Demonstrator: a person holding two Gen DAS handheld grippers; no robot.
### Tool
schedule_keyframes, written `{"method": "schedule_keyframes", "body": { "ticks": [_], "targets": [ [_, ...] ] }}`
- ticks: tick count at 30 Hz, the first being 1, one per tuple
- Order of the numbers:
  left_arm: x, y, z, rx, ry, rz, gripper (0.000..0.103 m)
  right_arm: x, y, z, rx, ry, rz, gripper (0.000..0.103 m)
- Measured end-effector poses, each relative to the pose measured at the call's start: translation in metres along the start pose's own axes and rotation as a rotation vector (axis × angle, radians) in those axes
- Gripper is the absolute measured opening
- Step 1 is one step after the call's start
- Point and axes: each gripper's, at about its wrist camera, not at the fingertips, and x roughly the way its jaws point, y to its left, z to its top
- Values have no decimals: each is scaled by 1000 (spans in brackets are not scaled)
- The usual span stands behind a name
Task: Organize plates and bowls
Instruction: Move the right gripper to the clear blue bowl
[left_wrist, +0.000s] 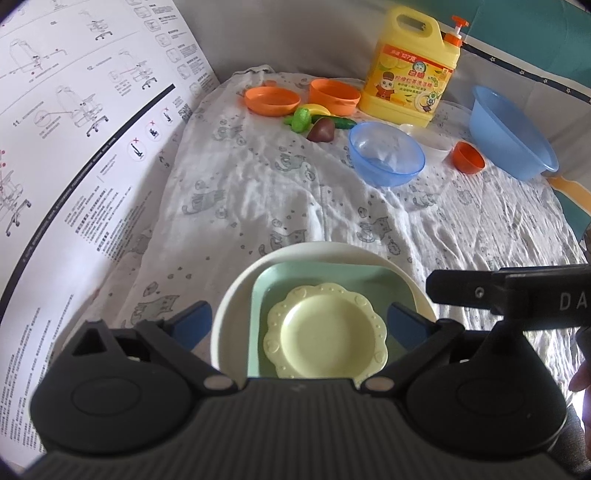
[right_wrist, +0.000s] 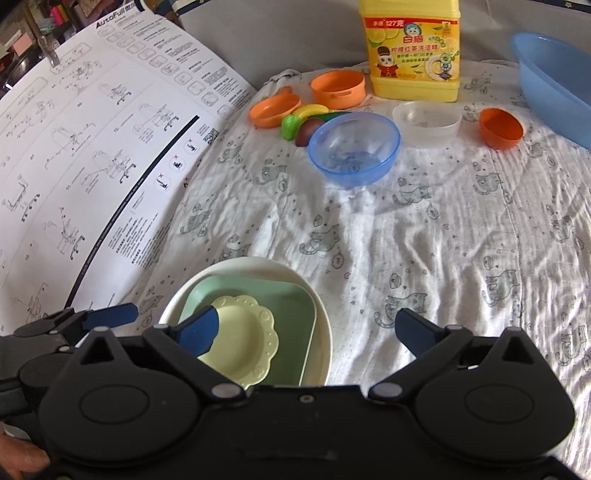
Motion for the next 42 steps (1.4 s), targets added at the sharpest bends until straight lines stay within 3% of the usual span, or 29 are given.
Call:
{"method": "schedule_keyframes", "body": {
  "ticks": [10, 19, 28, 37, 42],
  "targets": [
    [14, -12, 24, 3, 13, 3, 103, -5, -32, 11, 89, -35, -21, 103],
    [35, -34, 74, 47, -5, 32, 103, -3, -75, 38, 192, -72, -59, 103],
    [77, -57, 128, 70, -18, 58, 103, 19, -111, 86, 297, -98, -74, 103],
    [122, -63, 150, 66, 7, 93, 103, 57, -122, 120, 344, -74, -44, 103],
    [138, -64, 155, 65, 16, 98, 103, 81, -114, 131, 316, -37, -38, 85]
  ]
}}
